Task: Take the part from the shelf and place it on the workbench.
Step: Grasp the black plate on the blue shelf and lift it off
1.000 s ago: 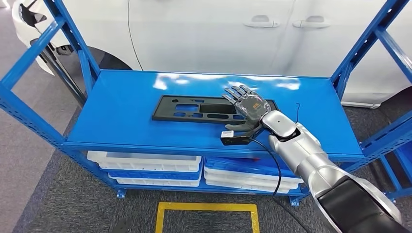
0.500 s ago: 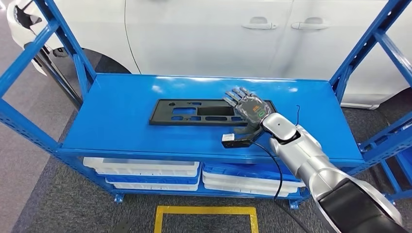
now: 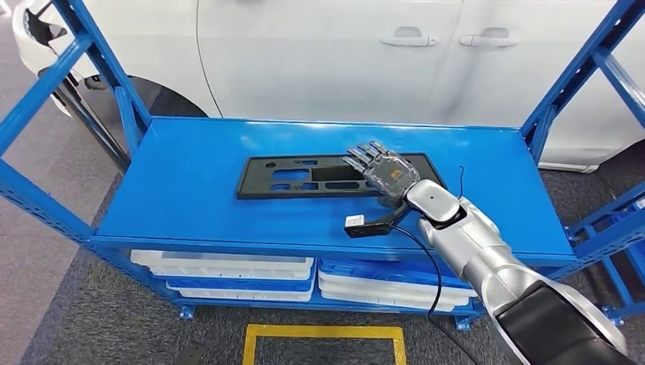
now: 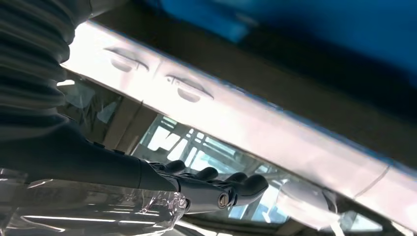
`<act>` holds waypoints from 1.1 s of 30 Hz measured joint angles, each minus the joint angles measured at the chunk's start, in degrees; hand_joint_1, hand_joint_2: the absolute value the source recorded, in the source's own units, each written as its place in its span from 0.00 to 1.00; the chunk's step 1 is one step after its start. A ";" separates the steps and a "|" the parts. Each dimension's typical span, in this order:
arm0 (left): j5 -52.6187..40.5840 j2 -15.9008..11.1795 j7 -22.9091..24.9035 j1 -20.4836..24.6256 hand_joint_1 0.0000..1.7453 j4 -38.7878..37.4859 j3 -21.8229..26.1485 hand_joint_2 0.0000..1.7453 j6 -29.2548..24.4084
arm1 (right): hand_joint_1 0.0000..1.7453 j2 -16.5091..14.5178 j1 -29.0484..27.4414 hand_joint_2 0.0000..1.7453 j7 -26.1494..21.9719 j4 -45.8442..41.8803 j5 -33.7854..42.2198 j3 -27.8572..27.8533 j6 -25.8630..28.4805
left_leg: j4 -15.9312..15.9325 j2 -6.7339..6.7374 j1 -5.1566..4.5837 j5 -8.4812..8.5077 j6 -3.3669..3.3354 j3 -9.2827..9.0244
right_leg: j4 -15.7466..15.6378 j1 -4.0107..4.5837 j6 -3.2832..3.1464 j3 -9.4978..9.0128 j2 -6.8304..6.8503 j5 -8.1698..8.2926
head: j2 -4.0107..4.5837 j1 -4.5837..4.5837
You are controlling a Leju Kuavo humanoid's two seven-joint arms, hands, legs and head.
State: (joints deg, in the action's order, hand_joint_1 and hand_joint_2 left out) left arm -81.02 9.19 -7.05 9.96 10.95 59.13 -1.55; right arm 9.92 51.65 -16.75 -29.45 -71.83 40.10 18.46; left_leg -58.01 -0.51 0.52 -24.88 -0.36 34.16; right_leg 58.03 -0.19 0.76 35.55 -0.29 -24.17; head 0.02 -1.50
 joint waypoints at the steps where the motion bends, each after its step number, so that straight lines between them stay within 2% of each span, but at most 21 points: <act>1: 0.04 0.01 -0.01 0.00 0.00 0.00 0.01 0.00 -0.01 | 0.00 -0.01 -0.04 1.00 0.40 0.01 -0.37 0.10 0.08 | 0.03 0.02 0.04 -0.12 0.30 -0.01 | -0.12 -0.11 -0.34 -0.10 0.02 0.05 | 0.00 0.01; 3: 0.18 0.02 -0.03 0.01 0.00 0.00 0.02 0.00 -0.05 | 0.00 -0.09 -0.07 1.00 1.31 0.01 -0.95 0.26 0.31 | -1.51 0.10 0.09 -1.30 0.87 0.54 | -0.58 -0.37 -1.06 -0.49 0.09 0.16 | -0.01 0.00; 6: 0.38 0.02 -0.13 -0.03 0.00 0.00 0.02 0.00 -0.10 | 0.00 -0.60 -0.48 1.00 2.53 0.13 -1.49 0.57 0.61 | -11.59 0.17 0.18 -6.17 1.40 5.29 | -0.81 -0.35 -1.79 -0.80 0.14 0.04 | -0.01 -0.01; 7: 0.39 0.03 -0.18 -0.07 0.00 0.00 0.02 0.00 -0.09 | 0.00 -0.80 -0.80 1.00 2.92 0.24 -1.61 0.71 0.69 | -14.84 0.17 0.20 -7.18 1.51 7.01 | -0.78 -0.26 -1.88 -0.83 0.13 -0.03 | 0.00 -0.01; 8: 0.38 0.04 -0.22 -0.11 0.00 0.00 0.02 0.00 -0.07 | 0.00 -0.96 -1.16 1.00 3.26 0.38 -1.69 0.85 0.83 | -16.19 0.17 0.20 -7.07 1.54 7.87 | -0.74 -0.19 -1.91 -0.89 0.12 -0.12 | 0.00 -0.01; 9: 0.36 0.04 -0.25 -0.13 0.00 0.00 0.02 0.00 -0.05 | 0.00 -1.10 -1.48 1.00 3.58 0.53 -1.69 0.96 0.98 | -15.25 0.17 0.20 -5.83 1.50 7.60 | -0.66 -0.13 -1.89 -0.97 0.11 -0.23 | 0.00 -0.01; 11: 0.26 0.04 -0.27 -0.12 0.00 0.00 0.01 0.00 0.00 | 0.00 -1.40 -1.85 1.00 4.07 0.83 -1.48 1.10 1.34 | -8.07 0.18 0.18 -1.69 1.17 4.46 | -0.44 -0.08 -1.70 -1.24 0.08 -0.59 | 0.00 -0.01; 13: 0.07 0.04 -0.27 -0.02 0.00 0.00 -0.02 0.00 0.04 | 0.00 -1.72 -2.01 1.00 4.35 1.11 -1.23 1.15 1.67 | -1.77 0.17 0.02 0.50 0.73 1.43 | -0.18 0.14 -1.31 -1.27 0.01 -0.89 | 0.00 -0.01; 16: -0.06 0.06 -0.26 0.02 0.00 0.00 -0.03 0.00 0.14 | 0.00 -2.08 -2.26 1.00 4.55 1.40 -1.03 1.20 2.12 | -0.24 0.12 -0.06 0.47 0.05 0.62 | -0.22 0.31 -0.52 -1.25 -0.04 -0.97 | 0.00 -0.01; 18: -0.07 0.09 -0.28 0.12 0.00 0.00 -0.03 0.00 0.15 | 0.00 -2.22 -2.31 1.00 4.63 1.56 -0.96 1.21 2.17 | 0.24 0.13 0.20 0.66 -0.53 0.29 | 0.71 0.19 0.08 -1.02 -0.01 -1.82 | 0.00 0.01; 19: -0.07 0.11 -0.30 0.22 0.00 0.00 -0.03 0.00 0.15 | 0.00 -2.32 -2.33 1.00 4.67 1.68 -0.93 1.22 2.16 | 0.47 0.14 0.35 0.76 -0.80 0.15 | 2.67 0.11 0.41 -0.16 0.00 -3.04 | 0.00 0.01; 22: -0.05 0.21 -0.36 0.28 0.00 0.00 -0.05 0.00 0.15 | 0.00 -2.74 -2.65 1.00 4.71 2.26 -0.86 1.24 2.25 | 0.54 0.16 0.36 0.73 -1.15 0.11 | 14.11 -0.29 1.20 5.46 0.04 -8.00 | -0.01 0.01; 23: -0.05 0.24 -0.37 0.23 0.00 0.00 -0.05 0.00 0.15 | 0.00 -2.89 -2.75 1.00 4.71 2.47 -0.86 1.24 2.33 | 0.52 0.15 0.37 0.69 -1.15 0.06 | 16.44 -0.42 1.36 6.73 0.06 -8.33 | -0.01 0.01; 24: -0.04 0.25 -0.39 0.19 0.00 0.00 -0.05 0.00 0.15 | 0.00 -3.02 -2.76 1.00 4.71 2.64 -0.85 1.24 2.43 | 0.49 0.13 0.38 0.63 -1.10 -0.03 | 16.27 -0.55 1.44 6.79 0.08 -7.41 | 0.00 0.01; 25: -0.05 0.26 -0.43 0.16 0.00 0.00 -0.05 0.00 0.15 | 0.00 -3.17 -2.71 1.00 4.71 2.78 -0.85 1.24 2.53 | 0.43 0.11 0.40 0.54 -1.00 -0.17 | 13.70 -0.67 1.44 5.67 0.12 -5.53 | -0.01 0.01; 26: -0.05 0.27 -0.48 0.16 0.00 0.00 -0.05 0.00 0.15 | 0.04 -3.31 -2.65 1.00 4.72 2.88 -0.85 1.23 2.60 | 0.36 0.08 0.43 0.40 -0.85 -0.31 | 9.50 -0.74 1.37 3.68 0.17 -3.24 | 0.00 0.01; 27: -0.06 0.28 -0.51 0.18 0.00 0.00 -0.05 0.00 0.15 | 0.15 -3.44 -2.59 1.00 4.73 2.98 -0.84 1.23 2.67 | 0.24 0.05 0.35 0.23 -0.64 -0.38 | 5.30 -0.66 1.21 1.68 0.22 -1.64 | 0.00 0.01; 28: -0.07 0.29 -0.53 0.18 0.00 0.00 -0.05 0.00 0.15 | 0.34 -3.59 -2.54 1.00 4.74 3.06 -0.83 1.23 2.75 | 0.13 0.04 0.27 0.10 -0.38 -0.39 | 2.18 -0.56 0.94 0.24 0.22 -0.64 | 0.00 0.01; 30: -0.09 0.31 -0.54 0.17 0.00 0.00 -0.05 0.00 0.16 | 0.78 -3.87 -2.56 1.00 4.78 3.24 -0.82 1.23 2.89 | 0.11 0.04 0.13 -0.02 0.19 -0.37 | 0.03 -0.21 0.29 -0.68 0.17 -0.51 | 0.00 0.00; 31: -0.10 0.32 -0.54 0.16 0.00 0.00 -0.05 0.00 0.16 | 0.91 -4.01 -2.60 1.00 4.84 3.34 -0.82 1.23 2.92 | 0.20 0.05 0.17 0.00 0.51 -0.41 | -0.05 -0.19 -0.09 -0.65 0.13 -0.41 | 0.00 0.00; 33: -0.12 0.33 -0.54 0.16 0.00 0.00 -0.08 0.00 0.17 | 0.99 -4.25 -2.63 1.00 5.04 3.58 -0.83 1.23 2.94 | -0.64 0.10 0.35 -0.77 1.12 -0.09 | -0.40 -0.33 -0.89 -0.83 0.20 -0.20 | 0.00 0.00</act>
State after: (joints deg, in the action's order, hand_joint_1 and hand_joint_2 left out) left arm -81.14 9.51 -7.59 10.11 10.95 59.05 -1.38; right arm 5.68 49.01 -11.71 -25.87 -72.66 41.33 21.40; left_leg -58.65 -0.41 0.87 -25.65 0.75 34.06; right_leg 57.64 -0.52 -0.13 34.72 -0.08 -24.37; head 0.02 -1.50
